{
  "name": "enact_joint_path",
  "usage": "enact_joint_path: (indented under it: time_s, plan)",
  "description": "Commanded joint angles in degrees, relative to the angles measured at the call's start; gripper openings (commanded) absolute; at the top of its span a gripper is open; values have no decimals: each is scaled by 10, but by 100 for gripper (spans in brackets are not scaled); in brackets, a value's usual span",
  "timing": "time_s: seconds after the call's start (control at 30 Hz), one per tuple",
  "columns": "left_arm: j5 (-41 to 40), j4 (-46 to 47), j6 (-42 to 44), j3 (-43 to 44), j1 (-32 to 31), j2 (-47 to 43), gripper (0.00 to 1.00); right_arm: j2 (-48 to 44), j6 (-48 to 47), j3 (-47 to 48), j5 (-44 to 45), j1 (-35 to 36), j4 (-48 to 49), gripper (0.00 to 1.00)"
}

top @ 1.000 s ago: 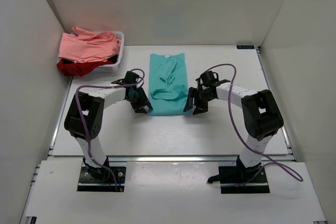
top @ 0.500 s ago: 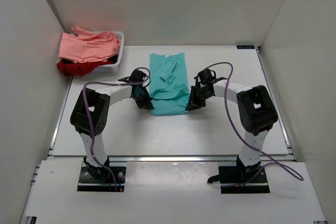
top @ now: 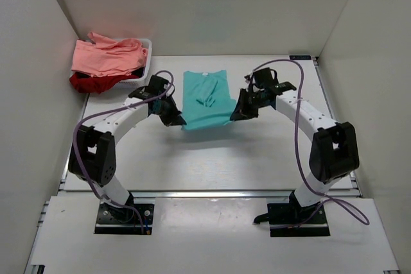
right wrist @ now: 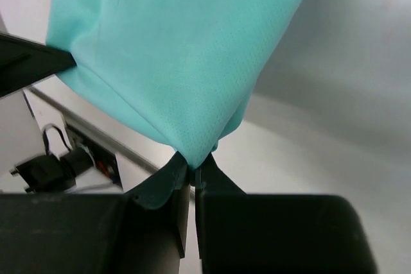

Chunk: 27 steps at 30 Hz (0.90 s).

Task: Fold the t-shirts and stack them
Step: Fold the long partially folded tshirt into a neat square

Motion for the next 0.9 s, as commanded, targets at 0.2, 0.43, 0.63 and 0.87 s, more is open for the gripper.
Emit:
enact_joint_path:
  time_s: [0.2,0.43,0.63,0.87]
  plan:
    - [24,-67,13,-134,-23,-73,0,-83,27,-195,-94,26,-11,0]
    - [56,-80,2,-109,-2,-50,0,-28,-35,-145,-140,-4,-108,0]
    - [85,-89,-19,59,28,53,0,88,-83,30,-154,-55,-209,0]
    - [88,-128,-68,452,66,280,7,347,-70,447,-173,-108,-301,0]
